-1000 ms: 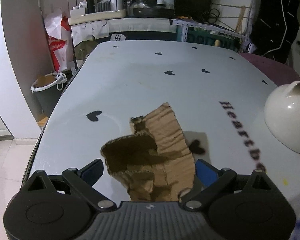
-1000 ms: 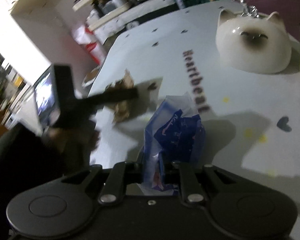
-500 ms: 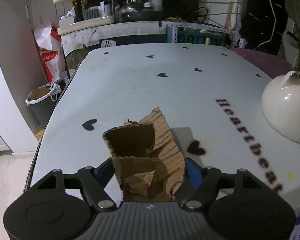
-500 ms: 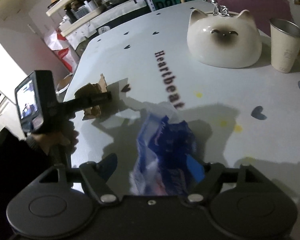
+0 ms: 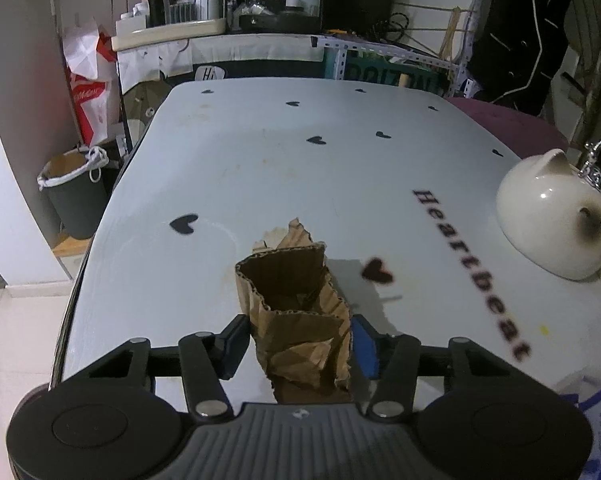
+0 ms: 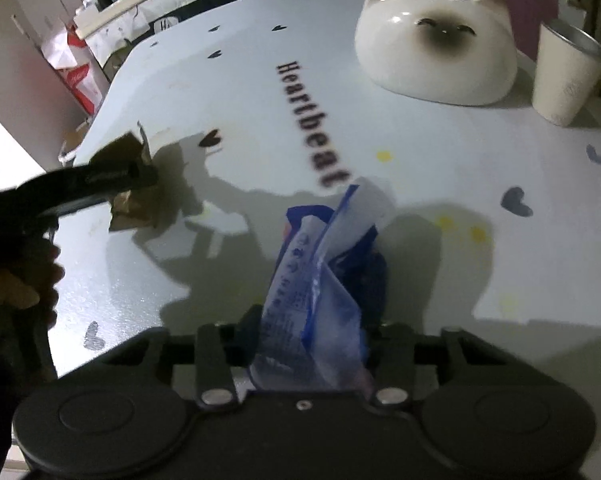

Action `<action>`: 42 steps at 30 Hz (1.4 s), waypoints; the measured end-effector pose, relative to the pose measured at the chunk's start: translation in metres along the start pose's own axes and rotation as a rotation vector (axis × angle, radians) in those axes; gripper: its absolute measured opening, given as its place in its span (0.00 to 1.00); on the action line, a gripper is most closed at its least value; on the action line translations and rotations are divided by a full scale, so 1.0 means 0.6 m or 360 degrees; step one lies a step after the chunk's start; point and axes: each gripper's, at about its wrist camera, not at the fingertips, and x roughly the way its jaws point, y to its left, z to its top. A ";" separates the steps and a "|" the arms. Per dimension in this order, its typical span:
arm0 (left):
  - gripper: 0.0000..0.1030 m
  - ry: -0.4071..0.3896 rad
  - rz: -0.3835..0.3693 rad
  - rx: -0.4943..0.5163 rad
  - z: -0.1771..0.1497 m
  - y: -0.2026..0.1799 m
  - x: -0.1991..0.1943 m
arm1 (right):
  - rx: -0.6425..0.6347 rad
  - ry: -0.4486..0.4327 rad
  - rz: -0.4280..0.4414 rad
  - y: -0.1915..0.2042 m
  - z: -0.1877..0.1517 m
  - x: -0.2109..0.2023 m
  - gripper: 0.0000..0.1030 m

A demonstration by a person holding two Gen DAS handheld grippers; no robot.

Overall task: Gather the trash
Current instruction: 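Carry the cardboard and blue bag with both tools over the wastebasket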

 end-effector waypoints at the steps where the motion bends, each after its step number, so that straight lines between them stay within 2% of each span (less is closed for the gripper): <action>1: 0.53 0.0010 -0.0004 -0.0009 -0.003 0.002 -0.005 | 0.0005 0.0000 0.0003 -0.003 0.000 -0.002 0.32; 3: 0.53 0.0029 -0.0012 -0.0023 -0.012 0.006 -0.017 | 0.0010 -0.0001 0.0004 -0.009 -0.001 -0.008 0.20; 8: 0.53 0.0048 -0.0036 -0.0034 -0.031 0.011 -0.055 | 0.0017 -0.0031 0.0008 -0.016 -0.009 -0.026 0.18; 18: 0.53 0.0095 -0.0089 -0.0040 -0.069 0.021 -0.148 | -0.0030 -0.0105 0.0014 -0.006 -0.030 -0.077 0.17; 26: 0.53 0.0084 -0.0101 -0.0046 -0.099 0.036 -0.230 | -0.0109 -0.0157 0.0033 0.016 -0.054 -0.121 0.16; 33: 0.53 0.0077 -0.0103 -0.0098 -0.124 0.059 -0.295 | -0.0196 -0.0185 0.0076 0.050 -0.074 -0.156 0.16; 42: 0.53 0.0083 -0.0048 -0.0177 -0.156 0.114 -0.351 | -0.0306 -0.0197 0.0148 0.117 -0.102 -0.178 0.16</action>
